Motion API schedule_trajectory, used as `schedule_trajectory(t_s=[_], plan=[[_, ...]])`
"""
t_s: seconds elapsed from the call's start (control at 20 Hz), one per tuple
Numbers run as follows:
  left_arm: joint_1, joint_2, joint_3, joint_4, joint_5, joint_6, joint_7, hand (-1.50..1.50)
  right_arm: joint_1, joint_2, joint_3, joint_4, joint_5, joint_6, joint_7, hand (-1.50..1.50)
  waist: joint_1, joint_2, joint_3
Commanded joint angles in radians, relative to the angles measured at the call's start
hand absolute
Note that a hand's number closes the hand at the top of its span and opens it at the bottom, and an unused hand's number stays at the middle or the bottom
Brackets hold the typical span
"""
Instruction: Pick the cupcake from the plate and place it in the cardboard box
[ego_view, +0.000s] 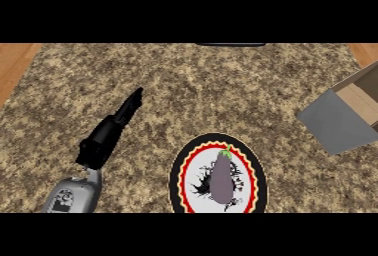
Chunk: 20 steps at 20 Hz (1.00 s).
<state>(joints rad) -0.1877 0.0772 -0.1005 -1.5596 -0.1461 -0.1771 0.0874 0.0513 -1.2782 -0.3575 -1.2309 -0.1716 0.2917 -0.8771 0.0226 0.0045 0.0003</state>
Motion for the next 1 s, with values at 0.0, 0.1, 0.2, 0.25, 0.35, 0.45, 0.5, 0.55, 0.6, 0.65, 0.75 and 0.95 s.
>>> schedule_trajectory(t_s=[0.0, 0.1, 0.2, 0.25, 0.35, 0.45, 0.5, 0.55, 0.6, 0.65, 0.75, 0.95], plan=[[-0.006, -0.014, -0.008, -0.007, -0.009, 0.008, 0.010, 0.00, -0.140, 0.016, 0.086, -0.037, -0.017, 0.068, 0.127, 1.50, 0.000, -0.001, -0.001], [-0.005, 0.011, 0.011, -0.009, -0.002, -0.014, 0.026, 0.00, -0.207, 0.066, 0.124, 0.062, 0.064, 0.038, 0.073, 1.50, -0.003, -0.001, 0.000], [-0.005, 0.006, 0.011, -0.015, 0.005, -0.018, 0.007, 0.00, -0.347, 0.045, 0.167, 0.122, 0.096, 0.029, 0.135, 1.50, 0.014, 0.003, 0.000], [-0.009, -0.010, -0.008, -0.038, 0.013, -0.023, 0.048, 0.00, -0.361, 0.106, 0.219, 0.120, 0.157, -0.046, 0.139, 1.50, 0.021, 0.004, 0.000], [0.026, -0.021, -0.020, 0.029, -0.037, 0.011, -0.043, 0.00, -0.409, 0.118, 0.227, 0.141, 0.198, -0.014, 0.129, 1.50, 0.003, 0.001, 0.000], [0.008, -0.041, -0.030, -0.071, -0.019, 0.016, 0.066, 0.00, -0.446, 0.176, 0.273, 0.151, 0.280, -0.101, 0.126, 1.50, 0.008, 0.000, 0.000], [-0.045, 0.009, 0.030, 0.007, 0.009, -0.028, 0.034, 0.00, -0.468, 0.167, 0.265, 0.141, 0.284, -0.068, 0.153, 1.50, -0.004, 0.000, 0.000], [-0.034, -0.018, -0.001, 0.045, -0.034, 0.005, -0.011, 0.00, -0.474, 0.209, 0.291, 0.167, 0.327, -0.100, 0.123, 1.50, -0.005, 0.000, 0.000], [-0.032, -0.021, 0.007, 0.074, -0.028, 0.007, -0.050, 0.00, -0.535, 0.224, 0.327, 0.224, 0.362, -0.096, 0.125, 1.50, 0.005, 0.004, 0.000], [0.018, -0.013, -0.003, -0.013, -0.010, -0.012, -0.020, 0.00, -0.550, 0.245, 0.324, 0.296, 0.392, -0.116, 0.072, 1.50, 0.009, 0.002, 0.000], [-0.025, 0.021, 0.038, -0.036, 0.036, -0.055, 0.057, 0.00, -0.606, 0.287, 0.353, 0.320, 0.445, -0.155, 0.122, 1.50, 0.009, 0.001, 0.000], [-0.051, -0.006, 0.034, -0.009, 0.029, -0.036, 0.056, 0.00, -0.637, 0.387, 0.406, 0.430, 0.501, -0.148, 0.129, 1.50, 0.011, 0.004, 0.001]])
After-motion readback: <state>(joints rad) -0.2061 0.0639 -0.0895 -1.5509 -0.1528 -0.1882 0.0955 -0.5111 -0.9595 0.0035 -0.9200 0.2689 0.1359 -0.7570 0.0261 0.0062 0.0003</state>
